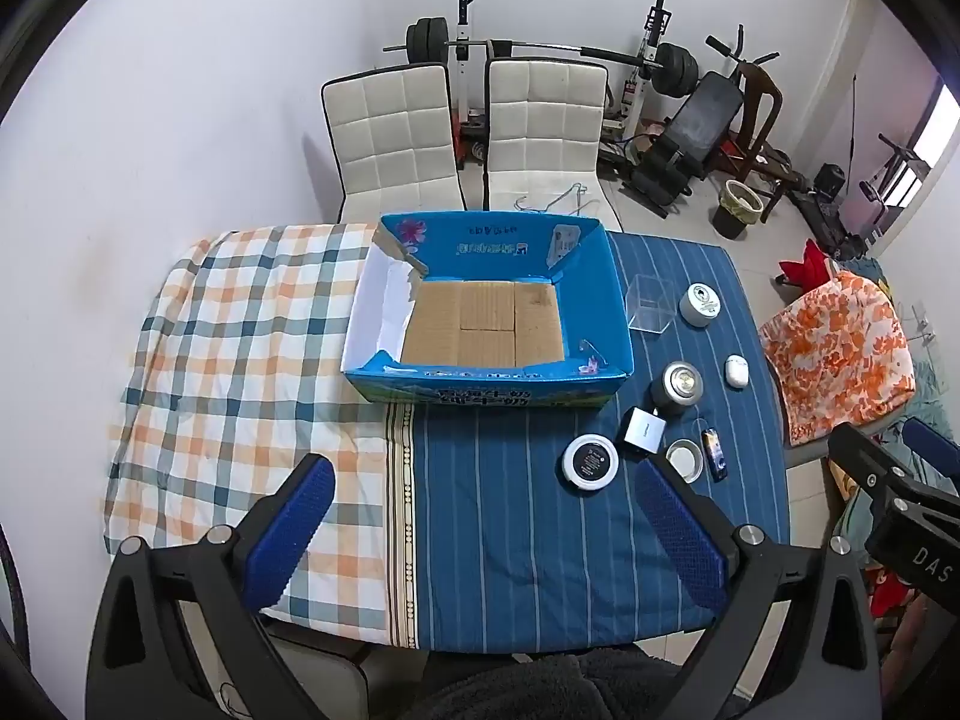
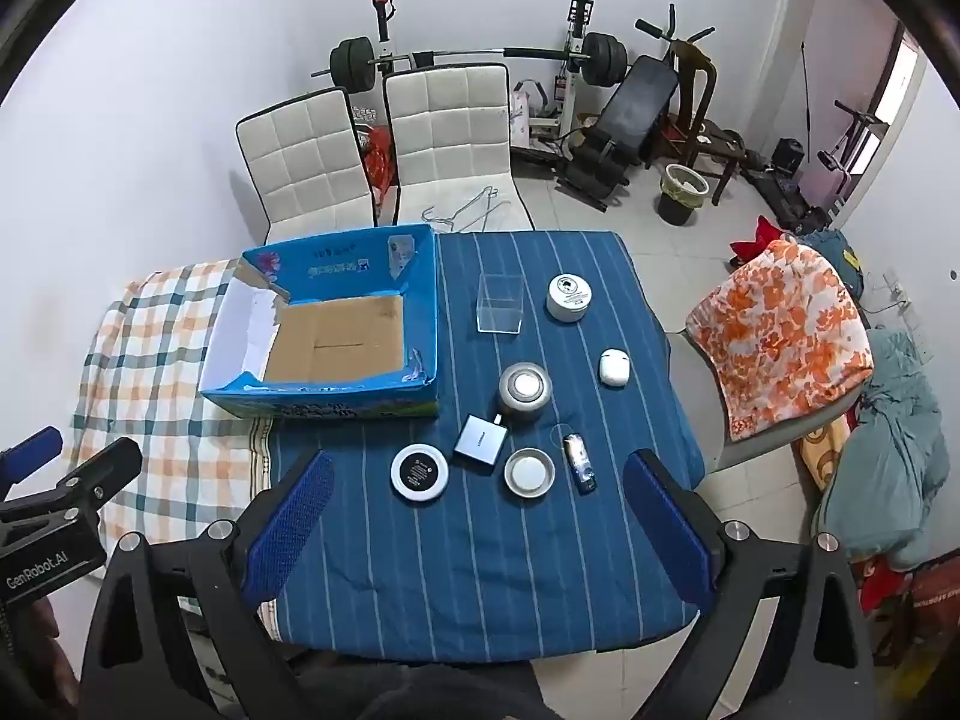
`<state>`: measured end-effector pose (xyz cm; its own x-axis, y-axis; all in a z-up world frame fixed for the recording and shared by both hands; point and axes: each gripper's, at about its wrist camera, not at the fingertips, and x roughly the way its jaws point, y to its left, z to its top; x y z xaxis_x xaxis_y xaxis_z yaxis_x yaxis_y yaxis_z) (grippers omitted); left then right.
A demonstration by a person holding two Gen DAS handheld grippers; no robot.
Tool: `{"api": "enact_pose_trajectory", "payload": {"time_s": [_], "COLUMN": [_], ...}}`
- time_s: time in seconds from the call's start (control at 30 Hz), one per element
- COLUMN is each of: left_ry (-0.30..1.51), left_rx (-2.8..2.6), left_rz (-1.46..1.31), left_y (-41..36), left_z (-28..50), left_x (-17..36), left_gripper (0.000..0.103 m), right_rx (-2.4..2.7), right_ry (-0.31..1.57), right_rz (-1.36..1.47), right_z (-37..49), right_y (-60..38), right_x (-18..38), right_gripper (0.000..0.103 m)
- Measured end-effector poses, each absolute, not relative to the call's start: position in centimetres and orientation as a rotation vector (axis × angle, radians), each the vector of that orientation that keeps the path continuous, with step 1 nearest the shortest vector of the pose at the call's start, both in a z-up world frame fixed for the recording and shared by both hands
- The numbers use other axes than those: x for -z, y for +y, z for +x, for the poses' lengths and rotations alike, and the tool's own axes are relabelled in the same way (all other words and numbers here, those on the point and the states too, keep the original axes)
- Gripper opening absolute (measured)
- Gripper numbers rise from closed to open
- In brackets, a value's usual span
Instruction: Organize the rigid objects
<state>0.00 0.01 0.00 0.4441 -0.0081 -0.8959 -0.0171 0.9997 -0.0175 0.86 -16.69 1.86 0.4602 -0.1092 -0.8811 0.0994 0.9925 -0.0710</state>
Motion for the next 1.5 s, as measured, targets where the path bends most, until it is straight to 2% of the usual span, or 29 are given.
{"api": "enact_pose_trajectory", "payload": {"time_s": [1.5], "left_ry": [1.084], "left_rx": [-0.019], "left_rz": [-0.015], "left_y": [0.3], "left_z": [1.5], "left_x": [-1.2], "left_gripper": [0.103], "right_rx": [0.122], "right_ry": [1.05], "right_rz": [-0.039], "right_z": [1.8], "right_y": [-16.3], "right_x": [-2.9], "right_gripper": [0.099]}}
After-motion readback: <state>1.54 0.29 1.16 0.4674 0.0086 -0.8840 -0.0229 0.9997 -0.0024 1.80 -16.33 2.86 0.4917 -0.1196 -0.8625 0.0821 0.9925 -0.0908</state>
